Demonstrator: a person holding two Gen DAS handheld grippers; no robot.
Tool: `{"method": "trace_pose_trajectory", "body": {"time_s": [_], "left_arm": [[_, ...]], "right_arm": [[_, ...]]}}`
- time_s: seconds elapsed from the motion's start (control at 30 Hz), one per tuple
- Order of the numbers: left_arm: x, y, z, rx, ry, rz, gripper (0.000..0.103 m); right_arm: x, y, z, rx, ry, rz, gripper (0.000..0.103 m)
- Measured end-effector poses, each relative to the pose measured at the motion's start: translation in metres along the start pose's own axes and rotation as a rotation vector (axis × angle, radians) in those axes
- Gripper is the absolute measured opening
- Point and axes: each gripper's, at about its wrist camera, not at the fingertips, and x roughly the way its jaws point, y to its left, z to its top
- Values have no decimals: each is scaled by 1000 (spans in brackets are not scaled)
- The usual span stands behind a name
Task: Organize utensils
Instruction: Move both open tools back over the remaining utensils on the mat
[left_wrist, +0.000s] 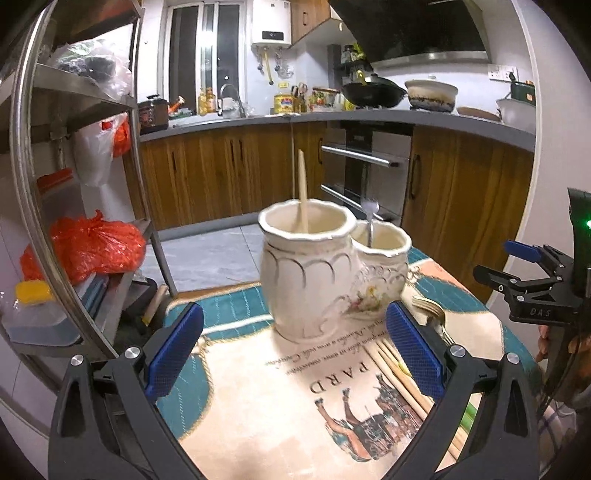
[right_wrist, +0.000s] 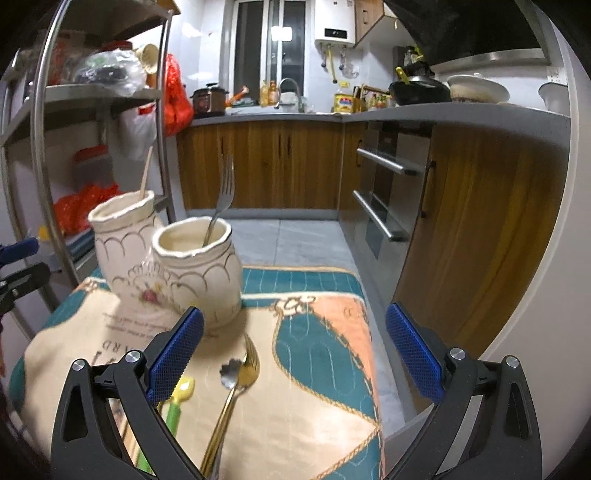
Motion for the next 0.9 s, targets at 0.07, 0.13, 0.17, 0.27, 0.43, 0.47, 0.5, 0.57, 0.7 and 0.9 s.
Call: {"method": "trace_pose_trajectory", "body": {"time_s": [0.07,0.13,0.17,0.27,0.43,0.47,0.5,0.57,0.7,0.9], "left_arm": [[4,-4,-4,1,25,-13,97],[5,-8,-8,3,41,-26,97],[6,-9,-11,5,48,-33,97],[11,-14,-18,3,83,-51,97],[22,-24,-36,-14,165,-79,97],[24,-28,-40,-10,185,-82,97],[26,-32,-44,-8,201,-84,97],[31,-41,-50,-2,241,-75,97],[39,-51,-60,-9,300,-59,97],[47,-62,-68,9,349,-29,97]], "right_arm": [[0,-2,-4,5,25,15,98],[1,-4,-8,19,45,20,98],[2,-6,-10,26,55,26,98],[4,-9,-14,39,87,30,98],[3,-9,-21,39,133,76,98],[2,-7,-23,25,134,82,98],[1,-6,-25,18,137,88,98],[1,-4,-28,10,150,103,98],[2,1,-34,-1,172,114,98],[5,4,-38,-17,200,108,98]]}}
